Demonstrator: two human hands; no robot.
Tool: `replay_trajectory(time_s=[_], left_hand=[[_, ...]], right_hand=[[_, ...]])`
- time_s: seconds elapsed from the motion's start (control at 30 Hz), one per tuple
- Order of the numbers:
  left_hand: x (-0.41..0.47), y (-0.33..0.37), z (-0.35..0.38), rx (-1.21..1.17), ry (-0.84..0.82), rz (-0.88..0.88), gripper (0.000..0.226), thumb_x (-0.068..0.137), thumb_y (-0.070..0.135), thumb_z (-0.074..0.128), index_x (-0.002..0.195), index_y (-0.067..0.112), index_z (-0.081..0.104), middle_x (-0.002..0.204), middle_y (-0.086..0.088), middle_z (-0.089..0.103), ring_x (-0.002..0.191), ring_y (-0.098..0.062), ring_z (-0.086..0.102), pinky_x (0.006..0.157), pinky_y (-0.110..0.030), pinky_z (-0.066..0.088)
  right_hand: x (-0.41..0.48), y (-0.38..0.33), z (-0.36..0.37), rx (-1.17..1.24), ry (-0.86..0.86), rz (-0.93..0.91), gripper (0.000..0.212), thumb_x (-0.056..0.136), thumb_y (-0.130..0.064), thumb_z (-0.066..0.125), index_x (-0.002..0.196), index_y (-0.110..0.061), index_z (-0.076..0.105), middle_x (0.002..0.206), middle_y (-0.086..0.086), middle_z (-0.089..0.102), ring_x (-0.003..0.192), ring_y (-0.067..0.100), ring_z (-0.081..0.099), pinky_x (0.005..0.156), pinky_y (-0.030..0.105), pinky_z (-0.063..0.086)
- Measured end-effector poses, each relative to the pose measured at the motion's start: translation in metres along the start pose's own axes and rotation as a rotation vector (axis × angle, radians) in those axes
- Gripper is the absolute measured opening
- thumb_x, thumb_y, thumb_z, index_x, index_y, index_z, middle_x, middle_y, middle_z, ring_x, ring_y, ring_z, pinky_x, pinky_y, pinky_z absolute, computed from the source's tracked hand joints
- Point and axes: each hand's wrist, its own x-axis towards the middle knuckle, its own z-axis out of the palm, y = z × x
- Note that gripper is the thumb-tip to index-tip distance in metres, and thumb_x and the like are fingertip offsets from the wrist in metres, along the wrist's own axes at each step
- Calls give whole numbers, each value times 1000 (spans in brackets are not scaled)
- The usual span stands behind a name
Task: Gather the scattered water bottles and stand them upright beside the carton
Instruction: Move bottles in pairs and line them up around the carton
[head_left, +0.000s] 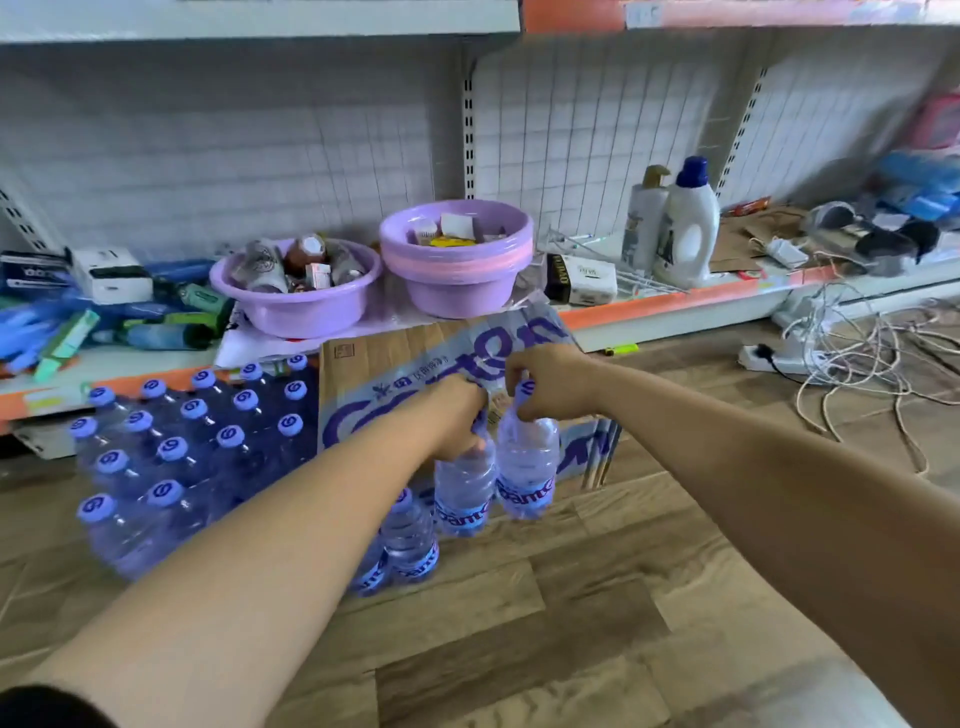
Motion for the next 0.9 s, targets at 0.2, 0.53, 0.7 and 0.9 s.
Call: replay_trajectory(time_s=[0.2, 0.53, 0.7, 0.9], left_hand=[[9, -8, 59, -45, 10, -100, 10, 82, 17, 62, 86, 8, 61, 90, -15, 54, 83, -31, 60, 64, -31, 41], [29, -20, 122, -44, 37, -213, 39, 87, 25, 64, 117, 1, 54, 121, -17, 50, 111, -37, 56, 87, -40, 47], [31, -18, 129, -12, 44, -198, 39, 91, 20, 59, 123, 0, 47, 128, -15, 44, 111, -32, 59, 84, -34, 46], [26, -17, 136, 26, 87, -187, 43, 94, 22, 55, 127, -1, 41, 127, -16, 43, 105, -28, 62, 71, -27, 38]], right_hand=[[20, 19, 65, -43, -96, -13, 31, 81, -13, 65, 112, -12, 58, 90, 1, 51, 83, 19, 46, 53, 25, 34], [49, 40, 137, 60, -39, -20, 37, 77, -7, 66, 113, -9, 59, 111, 11, 47, 98, 27, 52, 73, 23, 36], [49, 44, 140, 98, -14, -22, 36, 77, -7, 66, 112, -10, 58, 98, 1, 38, 85, 20, 42, 64, 23, 32], [47, 43, 143, 38, -27, -59, 33, 78, -2, 61, 109, -11, 59, 99, 0, 38, 98, 27, 52, 72, 29, 37]])
